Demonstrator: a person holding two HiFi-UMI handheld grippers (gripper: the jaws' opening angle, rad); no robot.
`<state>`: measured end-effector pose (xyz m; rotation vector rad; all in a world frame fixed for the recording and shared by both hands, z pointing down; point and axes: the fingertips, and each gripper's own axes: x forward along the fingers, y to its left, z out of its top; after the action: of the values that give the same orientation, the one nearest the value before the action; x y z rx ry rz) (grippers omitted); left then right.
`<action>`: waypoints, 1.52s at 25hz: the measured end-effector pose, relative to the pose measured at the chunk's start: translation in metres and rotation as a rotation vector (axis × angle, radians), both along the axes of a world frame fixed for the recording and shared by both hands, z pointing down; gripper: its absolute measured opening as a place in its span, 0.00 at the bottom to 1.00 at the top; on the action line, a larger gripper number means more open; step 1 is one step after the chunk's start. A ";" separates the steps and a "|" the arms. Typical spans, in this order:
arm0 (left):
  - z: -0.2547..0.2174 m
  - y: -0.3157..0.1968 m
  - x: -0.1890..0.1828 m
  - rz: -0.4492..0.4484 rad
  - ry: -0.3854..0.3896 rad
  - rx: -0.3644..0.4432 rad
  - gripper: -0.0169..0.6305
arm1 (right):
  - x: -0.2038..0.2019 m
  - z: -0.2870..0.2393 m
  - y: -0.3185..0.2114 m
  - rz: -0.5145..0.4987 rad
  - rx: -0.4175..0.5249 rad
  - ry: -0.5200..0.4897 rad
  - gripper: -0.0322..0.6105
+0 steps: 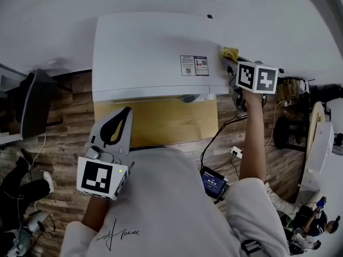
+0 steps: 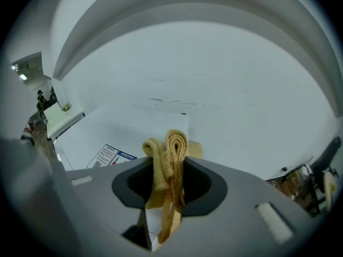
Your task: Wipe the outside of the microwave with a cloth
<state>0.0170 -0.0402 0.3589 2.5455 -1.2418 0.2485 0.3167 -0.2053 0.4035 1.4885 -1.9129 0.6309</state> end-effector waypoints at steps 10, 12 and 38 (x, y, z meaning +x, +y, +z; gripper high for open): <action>-0.002 0.000 0.003 0.009 0.000 0.003 0.01 | -0.019 0.005 0.007 -0.033 0.015 0.157 0.24; -0.002 0.001 0.002 0.008 0.002 0.003 0.01 | -0.024 0.004 0.008 -0.032 0.017 0.138 0.24; -0.001 0.009 -0.010 -0.007 0.012 0.006 0.01 | -0.088 0.008 0.024 -0.080 0.022 0.034 0.24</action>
<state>0.0073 -0.0312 0.3574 2.5434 -1.2487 0.2278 0.2284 -0.1816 0.4114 1.4196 -1.9485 0.5465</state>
